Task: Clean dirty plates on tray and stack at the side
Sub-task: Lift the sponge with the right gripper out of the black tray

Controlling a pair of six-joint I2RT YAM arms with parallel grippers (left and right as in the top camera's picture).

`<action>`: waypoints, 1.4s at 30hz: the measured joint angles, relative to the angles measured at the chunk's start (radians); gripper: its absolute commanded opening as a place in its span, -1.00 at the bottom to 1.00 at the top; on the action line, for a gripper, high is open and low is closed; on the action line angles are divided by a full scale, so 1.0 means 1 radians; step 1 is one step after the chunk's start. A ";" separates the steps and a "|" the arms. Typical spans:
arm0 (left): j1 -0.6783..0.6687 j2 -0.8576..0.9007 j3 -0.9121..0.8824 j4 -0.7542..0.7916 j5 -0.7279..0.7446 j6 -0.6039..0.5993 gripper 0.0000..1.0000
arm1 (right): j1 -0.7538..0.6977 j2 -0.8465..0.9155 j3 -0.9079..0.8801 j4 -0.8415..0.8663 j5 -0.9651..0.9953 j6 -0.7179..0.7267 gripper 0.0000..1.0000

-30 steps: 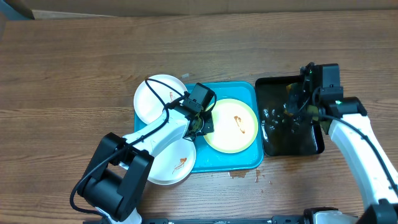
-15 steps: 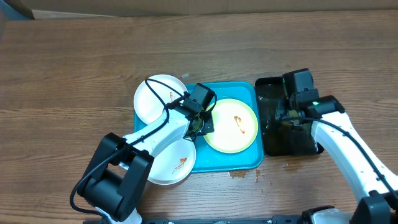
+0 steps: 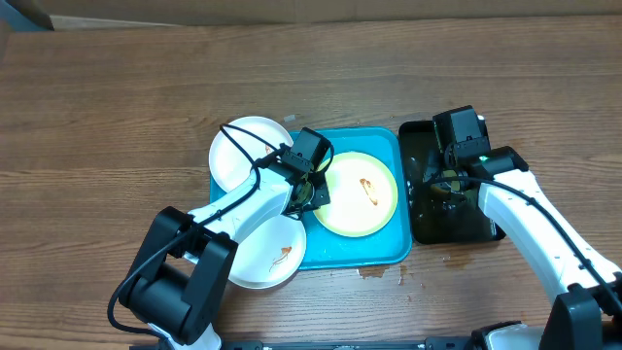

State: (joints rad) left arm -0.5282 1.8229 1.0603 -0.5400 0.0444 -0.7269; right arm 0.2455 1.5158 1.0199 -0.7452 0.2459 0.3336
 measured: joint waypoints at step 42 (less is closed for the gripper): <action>0.000 0.000 0.000 -0.014 -0.027 0.000 -0.70 | -0.043 0.122 -0.132 0.153 -0.037 -0.079 -0.14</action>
State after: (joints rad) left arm -0.5282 1.8229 1.0603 -0.5537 0.0177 -0.7273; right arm 0.2028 1.6382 0.8875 -0.5926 0.2085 0.2550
